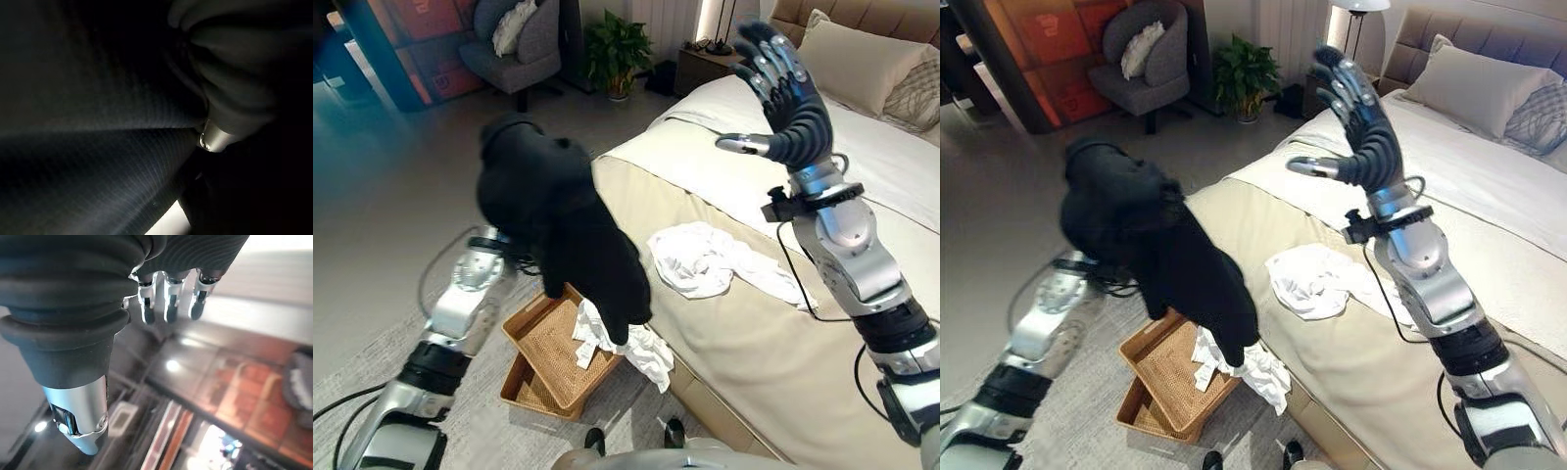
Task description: Pick up clothes into the bucket
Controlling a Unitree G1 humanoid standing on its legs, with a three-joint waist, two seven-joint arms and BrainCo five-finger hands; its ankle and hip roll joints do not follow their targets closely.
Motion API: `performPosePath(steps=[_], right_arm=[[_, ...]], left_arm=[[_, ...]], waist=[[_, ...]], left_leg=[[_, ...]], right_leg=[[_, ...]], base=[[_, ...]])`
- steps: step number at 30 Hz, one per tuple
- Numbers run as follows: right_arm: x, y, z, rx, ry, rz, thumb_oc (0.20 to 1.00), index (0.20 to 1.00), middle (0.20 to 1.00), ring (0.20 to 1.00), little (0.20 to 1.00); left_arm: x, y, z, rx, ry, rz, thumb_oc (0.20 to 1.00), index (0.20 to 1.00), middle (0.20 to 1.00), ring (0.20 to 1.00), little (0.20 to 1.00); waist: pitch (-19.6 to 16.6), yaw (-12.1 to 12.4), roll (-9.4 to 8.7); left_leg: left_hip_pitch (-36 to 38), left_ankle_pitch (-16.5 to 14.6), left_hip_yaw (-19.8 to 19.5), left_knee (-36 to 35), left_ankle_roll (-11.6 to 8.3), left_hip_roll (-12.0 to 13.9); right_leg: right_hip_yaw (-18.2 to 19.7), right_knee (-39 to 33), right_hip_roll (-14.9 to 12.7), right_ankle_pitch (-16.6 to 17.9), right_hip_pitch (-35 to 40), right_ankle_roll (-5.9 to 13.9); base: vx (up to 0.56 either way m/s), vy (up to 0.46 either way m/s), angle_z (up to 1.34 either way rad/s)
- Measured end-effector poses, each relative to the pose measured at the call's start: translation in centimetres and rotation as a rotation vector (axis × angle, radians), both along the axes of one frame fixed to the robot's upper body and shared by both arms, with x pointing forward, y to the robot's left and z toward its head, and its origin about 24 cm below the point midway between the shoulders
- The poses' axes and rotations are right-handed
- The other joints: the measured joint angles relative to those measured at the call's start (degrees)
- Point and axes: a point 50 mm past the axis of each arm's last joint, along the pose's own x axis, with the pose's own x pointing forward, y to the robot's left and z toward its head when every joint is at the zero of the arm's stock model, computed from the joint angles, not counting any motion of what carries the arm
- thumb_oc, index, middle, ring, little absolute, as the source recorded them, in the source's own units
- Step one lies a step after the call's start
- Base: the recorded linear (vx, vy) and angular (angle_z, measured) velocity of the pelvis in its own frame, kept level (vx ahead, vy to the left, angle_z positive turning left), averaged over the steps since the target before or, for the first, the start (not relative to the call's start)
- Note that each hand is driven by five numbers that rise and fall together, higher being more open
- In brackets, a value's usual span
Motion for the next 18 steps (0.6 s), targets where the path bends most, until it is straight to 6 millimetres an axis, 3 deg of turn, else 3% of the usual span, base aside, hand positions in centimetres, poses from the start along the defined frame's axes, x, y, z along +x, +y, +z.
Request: performPosePath(steps=[3, 4, 7, 8, 11, 12, 14, 18], right_arm=[[0.0, -1.9, -5.3, 0.093, 0.187, -0.085, 1.0, 1.0, 1.0, 1.0, 1.0], [-0.1, -2.4, -8.2, 0.107, 0.304, -0.12, 1.0, 1.0, 1.0, 1.0, 1.0], [-1.1, -3.3, -12.7, 0.121, 0.476, -0.179, 1.0, 1.0, 1.0, 1.0, 1.0], [-1.8, -3.5, -15.1, 0.126, 0.572, -0.202, 1.0, 1.0, 1.0, 1.0, 1.0], [-3.5, -4.1, -19.3, 0.148, 0.723, -0.272, 1.0, 1.0, 1.0, 1.0, 1.0], [-4.7, -4.7, -21.9, 0.096, 0.828, -0.327, 1.0, 1.0, 1.0, 1.0, 1.0], [-6.0, -5.1, -24.1, 0.057, 0.919, -0.369, 1.0, 1.0, 1.0, 1.0, 1.0], [-7.8, -5.5, -26.8, -0.031, 1.034, -0.405, 1.0, 1.0, 1.0, 1.0, 1.0]], left_arm=[[-1.1, 1.7, 0.9, 0.002, -0.068, 0.088, 0.2, 0.2, 0.2, 0.2, 0.2], [-1.3, 1.9, 1.2, 0.011, -0.093, 0.099, 0.2, 0.2, 0.2, 0.2, 0.2], [-1.5, 2.3, 2.0, 0.06, -0.116, 0.104, 0.2, 0.2, 0.2, 0.2, 0.2], [-1.6, 2.5, 2.4, 0.091, -0.132, 0.113, 0.2, 0.2, 0.2, 0.2, 0.2], [-1.8, 3.0, 3.2, 0.153, -0.145, 0.126, 0.2, 0.2, 0.2, 0.2, 0.2], [-1.8, 3.1, 3.4, 0.168, -0.157, 0.135, 0.2, 0.2, 0.2, 0.2, 0.2], [-1.7, 3.2, 3.4, 0.178, -0.163, 0.147, 0.2, 0.2, 0.2, 0.2, 0.2], [-1.1, 4.5, 2.3, 0.175, -0.112, 0.207, 0.2, 0.2, 0.2, 0.2, 0.2]], waist=[[0.4, 0.5, -0.29], [0.7, 0.8, -0.14], [1.8, 2.0, 0.21], [2.2, 2.0, 0.34], [2.4, 2.0, 0.42], [2.8, 2.0, 0.66], [3.1, 1.9, 0.79], [4.3, 1.7, 0.88]], left_leg=[[-0.2, 0.0, -0.6, 0.0, 0.0, -0.1], [-0.4, 0.0, -1.0, 0.0, -0.01, -0.2], [-0.4, 0.0, -1.6, 0.0, -0.01, -0.4], [-0.4, 0.0, -1.9, 0.0, -0.02, -0.5], [-1.2, 0.0, -2.8, 0.0, -0.02, -0.7], [-1.7, 0.2, -3.4, 0.0, 0.13, -1.0], [-2.3, 0.2, -3.9, 0.3, 0.18, -1.2], [-3.5, 0.2, -4.8, 0.7, 0.16, -1.5]], right_leg=[[-1.0, 0.0, -0.1, -0.2, 0.2, -0.09], [-1.2, 0.0, -0.2, -0.5, 0.2, -0.01], [-1.5, 0.0, -0.4, -0.6, 0.4, 0.02], [-2.1, 0.0, -0.6, -0.7, 0.6, 0.15], [-2.8, 0.0, -0.7, -0.9, 0.2, 0.05], [-3.6, 0.0, -0.9, -0.8, 0.1, 0.02], [-4.2, 0.0, -1.2, -0.8, -0.2, 0.04], [-4.9, 0.0, -1.4, -0.9, -0.8, 0.11]], base=[[-0.01, 0.017, 0.15], [-0.01, 0.01, 0.19], [-0.02, 0.007, 0.11], [-0.04, 0.007, 0.17], [-0.04, 0.007, 0.17], [-0.06, 0.015, 0.19], [-0.06, 0.022, 0.16], [-0.05, 0.021, 0.11]])
